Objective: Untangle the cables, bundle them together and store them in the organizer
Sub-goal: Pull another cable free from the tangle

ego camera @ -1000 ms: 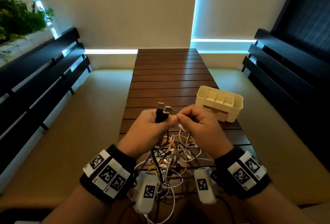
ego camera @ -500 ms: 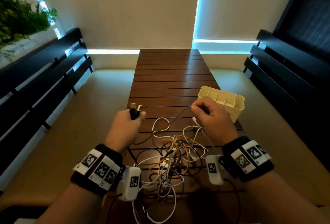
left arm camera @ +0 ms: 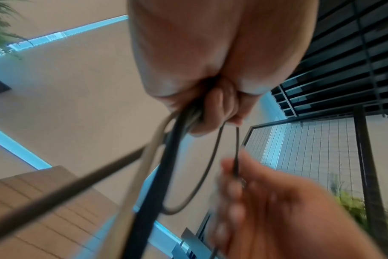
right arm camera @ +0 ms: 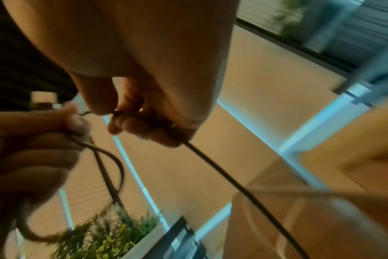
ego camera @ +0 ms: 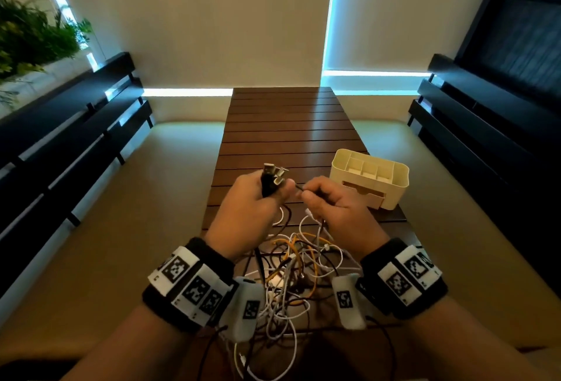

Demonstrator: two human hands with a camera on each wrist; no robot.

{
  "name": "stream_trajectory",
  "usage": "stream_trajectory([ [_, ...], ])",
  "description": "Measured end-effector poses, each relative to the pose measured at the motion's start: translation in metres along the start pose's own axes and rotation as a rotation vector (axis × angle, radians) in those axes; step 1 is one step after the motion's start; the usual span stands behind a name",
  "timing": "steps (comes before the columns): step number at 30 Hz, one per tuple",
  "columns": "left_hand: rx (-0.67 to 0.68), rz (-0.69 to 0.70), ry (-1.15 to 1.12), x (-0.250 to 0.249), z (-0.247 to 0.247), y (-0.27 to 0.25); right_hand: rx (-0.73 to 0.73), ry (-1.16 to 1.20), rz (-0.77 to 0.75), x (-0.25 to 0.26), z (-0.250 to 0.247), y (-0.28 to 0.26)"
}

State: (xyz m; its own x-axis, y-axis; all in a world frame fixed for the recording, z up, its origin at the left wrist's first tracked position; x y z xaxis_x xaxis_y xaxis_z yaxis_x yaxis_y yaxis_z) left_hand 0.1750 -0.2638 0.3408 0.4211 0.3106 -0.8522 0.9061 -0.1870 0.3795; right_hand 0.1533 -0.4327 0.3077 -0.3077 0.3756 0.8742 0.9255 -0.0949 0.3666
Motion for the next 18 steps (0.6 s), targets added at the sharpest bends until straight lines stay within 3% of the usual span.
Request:
stream_trajectory([
  [2, -0.051, -0.063, -0.154, 0.000, -0.008, 0.007, 0.029, 0.092, 0.217, -0.023, 0.002, -0.009],
  [5, -0.131, -0.174, -0.168, 0.005, -0.017, 0.011, 0.037, 0.071, 0.314, -0.044, 0.003, -0.015],
  [9, -0.013, -0.297, 0.239, 0.021, -0.015, 0.008, -0.088, -0.039, 0.226, -0.035, -0.005, -0.006],
  [12, -0.046, -0.325, 0.291, 0.022, -0.014, 0.003, -0.100, -0.117, 0.111, -0.021, -0.012, 0.000],
  [15, -0.142, -0.227, 0.225, 0.011, -0.013, 0.003, -0.029, -0.212, 0.052, -0.015, -0.012, 0.003],
  [18, -0.080, -0.081, 0.227, 0.003, -0.006, 0.003, 0.003, -0.232, -0.048, -0.003, -0.004, 0.006],
])
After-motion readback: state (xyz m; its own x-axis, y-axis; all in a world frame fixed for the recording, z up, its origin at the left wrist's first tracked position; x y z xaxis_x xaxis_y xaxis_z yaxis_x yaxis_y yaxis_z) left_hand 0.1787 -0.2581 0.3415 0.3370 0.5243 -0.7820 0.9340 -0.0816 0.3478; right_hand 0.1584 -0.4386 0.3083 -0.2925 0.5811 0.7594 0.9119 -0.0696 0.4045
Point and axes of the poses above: each hand's wrist, its own y-axis towards the middle knuckle, its own z-axis out of the palm, x = y × z, the point moved 3 cm from there along y, towards the middle knuckle, and after that the axes turned 11 degrees about -x, right-handed, at the moved point
